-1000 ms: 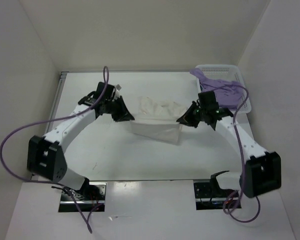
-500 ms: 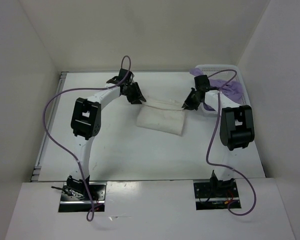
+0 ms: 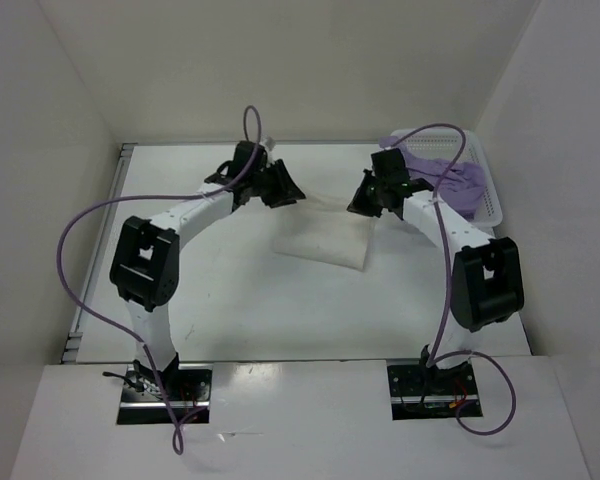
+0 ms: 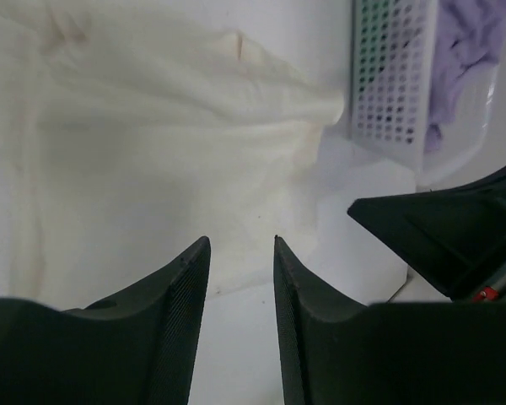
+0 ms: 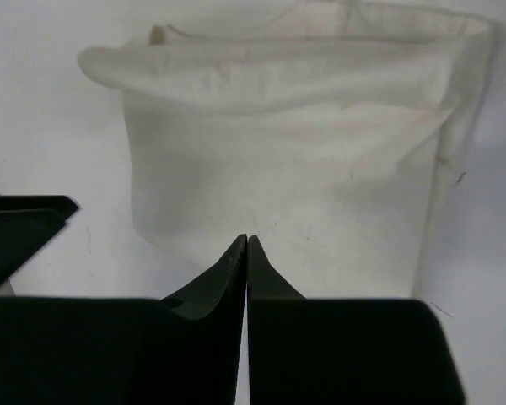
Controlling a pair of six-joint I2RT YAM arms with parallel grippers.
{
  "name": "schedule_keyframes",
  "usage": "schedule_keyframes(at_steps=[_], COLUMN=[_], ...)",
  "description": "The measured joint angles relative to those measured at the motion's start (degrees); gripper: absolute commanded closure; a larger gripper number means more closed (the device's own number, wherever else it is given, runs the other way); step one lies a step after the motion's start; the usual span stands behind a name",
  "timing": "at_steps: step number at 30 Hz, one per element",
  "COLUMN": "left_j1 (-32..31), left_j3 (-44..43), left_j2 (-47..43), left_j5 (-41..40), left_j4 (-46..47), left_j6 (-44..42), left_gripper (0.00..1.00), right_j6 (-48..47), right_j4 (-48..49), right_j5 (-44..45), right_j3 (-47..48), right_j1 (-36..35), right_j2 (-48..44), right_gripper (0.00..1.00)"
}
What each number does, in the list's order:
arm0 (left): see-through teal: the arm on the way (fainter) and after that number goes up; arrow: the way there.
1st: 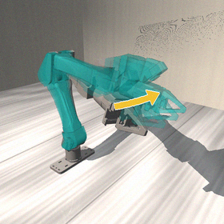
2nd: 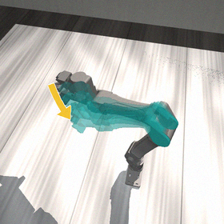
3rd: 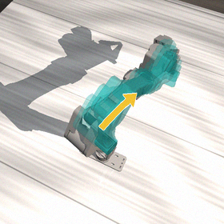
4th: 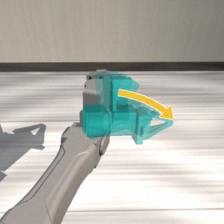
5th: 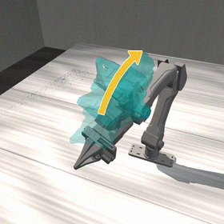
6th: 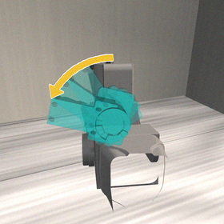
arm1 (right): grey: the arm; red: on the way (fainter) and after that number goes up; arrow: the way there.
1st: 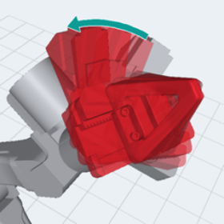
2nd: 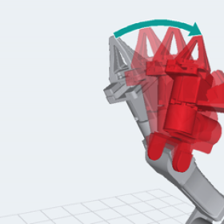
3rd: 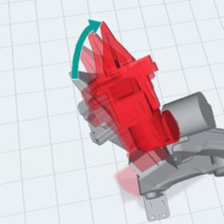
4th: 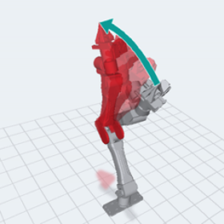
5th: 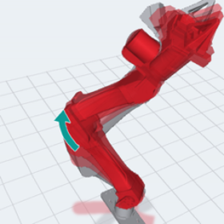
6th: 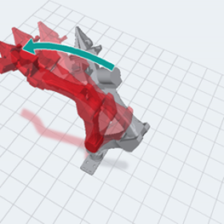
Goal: Fold and stack the t-shirts
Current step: Fold the long partially folded tshirt into a neat square, then smooth out wrinkles on the folded tshirt
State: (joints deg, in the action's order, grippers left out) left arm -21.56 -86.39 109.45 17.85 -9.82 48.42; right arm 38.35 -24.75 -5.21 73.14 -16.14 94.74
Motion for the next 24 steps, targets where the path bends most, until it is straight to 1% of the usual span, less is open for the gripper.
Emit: schedule_keyframes(at_steps=[3,5,8,11,17,21,22,24], left_j1=[-3.26,-3.41,-2.29,-1.27,-1.25,-1.25,-1.25,-1.25], left_j3=[0.72,1.97,7.39,12.15,19.69,21.03,20.31,17.59], left_j2=[4.24,7.61,9.25,7.39,1.6,-1.49,-2.03,-2.21], left_j5=[1.57,1.62,1.62,2.99,3.58,4.28,4.39,4.46], left_j4=[1.77,2.12,2.62,5.53,6.78,5.55,5.03,4.28], left_j6=[0.02,-0.04,0.2,1.84,3.17,4.15,4.28,4.33], left_gripper=[0.58,0.58,0.58,0.58,0.58,0.59,0.59,0.59], right_j6=[-0.55,-1.07,-2.05,-2.38,-2.86,-2.86,-2.89,-2.97], right_j4=[0.35,-0.35,-1.01,-1.75,-3.43,-4.24,-4.63,-4.37], right_j5=[-1.73,-2.86,-4.24,-4.72,-4.81,-4.9,-4.9,-4.55], right_j3=[1.38,4.52,11.52,18.45,35.76,37.9,37.83,36.76], right_j1=[-1.95,-2.58,-2.97,-2.97,-2.93,-2.93,-2.93,-2.93], right_j2=[5.11,10.73,20.26,26.95,38.53,41.22,41.22,40.04], right_gripper=[0.97,0.97,0.96,0.96,0.96,0.96,0.96,0.92])
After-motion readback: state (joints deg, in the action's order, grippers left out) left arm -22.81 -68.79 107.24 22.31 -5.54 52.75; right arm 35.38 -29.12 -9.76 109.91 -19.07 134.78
